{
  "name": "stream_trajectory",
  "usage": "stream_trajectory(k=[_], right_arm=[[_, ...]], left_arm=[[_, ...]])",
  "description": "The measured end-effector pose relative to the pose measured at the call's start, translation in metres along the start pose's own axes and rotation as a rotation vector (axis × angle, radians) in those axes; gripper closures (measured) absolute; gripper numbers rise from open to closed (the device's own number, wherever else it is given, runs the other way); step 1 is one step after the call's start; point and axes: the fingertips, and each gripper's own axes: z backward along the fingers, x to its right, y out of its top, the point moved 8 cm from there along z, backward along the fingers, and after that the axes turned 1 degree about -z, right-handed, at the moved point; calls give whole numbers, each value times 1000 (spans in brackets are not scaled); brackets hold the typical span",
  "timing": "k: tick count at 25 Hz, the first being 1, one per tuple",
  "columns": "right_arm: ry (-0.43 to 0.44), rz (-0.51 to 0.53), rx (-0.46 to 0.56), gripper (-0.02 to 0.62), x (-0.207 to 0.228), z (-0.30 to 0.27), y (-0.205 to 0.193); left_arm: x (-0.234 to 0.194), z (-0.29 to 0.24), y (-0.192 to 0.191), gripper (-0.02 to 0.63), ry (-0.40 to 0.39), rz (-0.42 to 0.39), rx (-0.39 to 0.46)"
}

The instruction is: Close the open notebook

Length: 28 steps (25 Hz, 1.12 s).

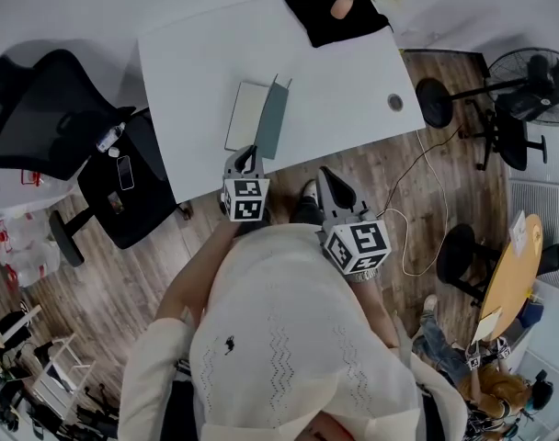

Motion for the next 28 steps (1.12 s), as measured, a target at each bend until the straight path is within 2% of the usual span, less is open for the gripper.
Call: stream_trajectory(k=[28], right_arm=[[-27, 0, -4, 594, 4, -4, -2]], left_arm=[[-29, -14, -21, 583, 82, 84, -90]])
